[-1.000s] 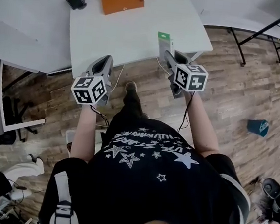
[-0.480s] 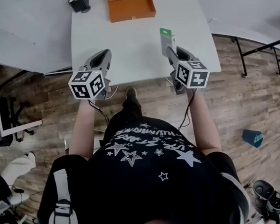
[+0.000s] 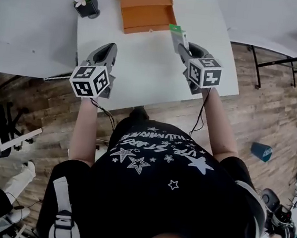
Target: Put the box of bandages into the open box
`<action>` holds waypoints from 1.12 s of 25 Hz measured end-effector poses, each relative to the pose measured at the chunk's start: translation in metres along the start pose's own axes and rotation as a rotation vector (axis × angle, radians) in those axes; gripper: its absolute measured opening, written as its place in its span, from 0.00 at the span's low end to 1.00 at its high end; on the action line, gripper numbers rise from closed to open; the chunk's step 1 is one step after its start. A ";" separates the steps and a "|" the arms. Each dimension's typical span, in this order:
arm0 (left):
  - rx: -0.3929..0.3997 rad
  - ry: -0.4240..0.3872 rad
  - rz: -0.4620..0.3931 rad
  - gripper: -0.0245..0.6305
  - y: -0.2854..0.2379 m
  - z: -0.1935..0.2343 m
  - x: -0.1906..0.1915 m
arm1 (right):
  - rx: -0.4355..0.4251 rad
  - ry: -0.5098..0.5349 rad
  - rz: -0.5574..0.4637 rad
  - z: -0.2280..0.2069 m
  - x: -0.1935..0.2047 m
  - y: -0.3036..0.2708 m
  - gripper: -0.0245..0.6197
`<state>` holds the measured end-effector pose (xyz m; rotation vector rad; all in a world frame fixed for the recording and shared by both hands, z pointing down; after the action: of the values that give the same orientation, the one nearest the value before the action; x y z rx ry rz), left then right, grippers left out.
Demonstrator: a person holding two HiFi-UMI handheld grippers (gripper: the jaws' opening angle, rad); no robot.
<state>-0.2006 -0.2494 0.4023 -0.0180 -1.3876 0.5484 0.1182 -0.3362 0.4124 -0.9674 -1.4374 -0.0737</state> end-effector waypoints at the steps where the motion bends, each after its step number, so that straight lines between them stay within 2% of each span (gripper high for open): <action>1: -0.001 0.000 -0.002 0.07 -0.004 0.007 -0.004 | 0.001 0.006 0.003 -0.002 -0.006 -0.008 0.21; 6: -0.013 0.009 -0.006 0.07 -0.028 0.049 -0.020 | 0.000 0.079 0.022 -0.009 -0.039 -0.058 0.21; 16: -0.025 0.044 -0.017 0.07 -0.061 0.106 -0.032 | -0.067 0.240 0.066 -0.005 -0.085 -0.146 0.21; 22: -0.017 0.046 0.006 0.07 -0.088 0.129 -0.027 | -0.081 0.358 0.132 -0.008 -0.088 -0.193 0.21; 28: -0.009 0.056 0.019 0.07 -0.092 0.125 -0.022 | -0.130 0.446 0.193 -0.004 -0.088 -0.202 0.21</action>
<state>-0.2858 -0.3756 0.4375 -0.0535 -1.3368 0.5541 -0.0128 -0.5110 0.4414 -1.1106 -0.9348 -0.2282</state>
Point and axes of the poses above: the fingertips, and each gripper's own axes: y backward along the fingers, z to its left, x out of its underside, the point moved 10 cm from there along y, backward along the fingers, and after that the axes turned 3 degrees about -y, right-handed, at the moved point
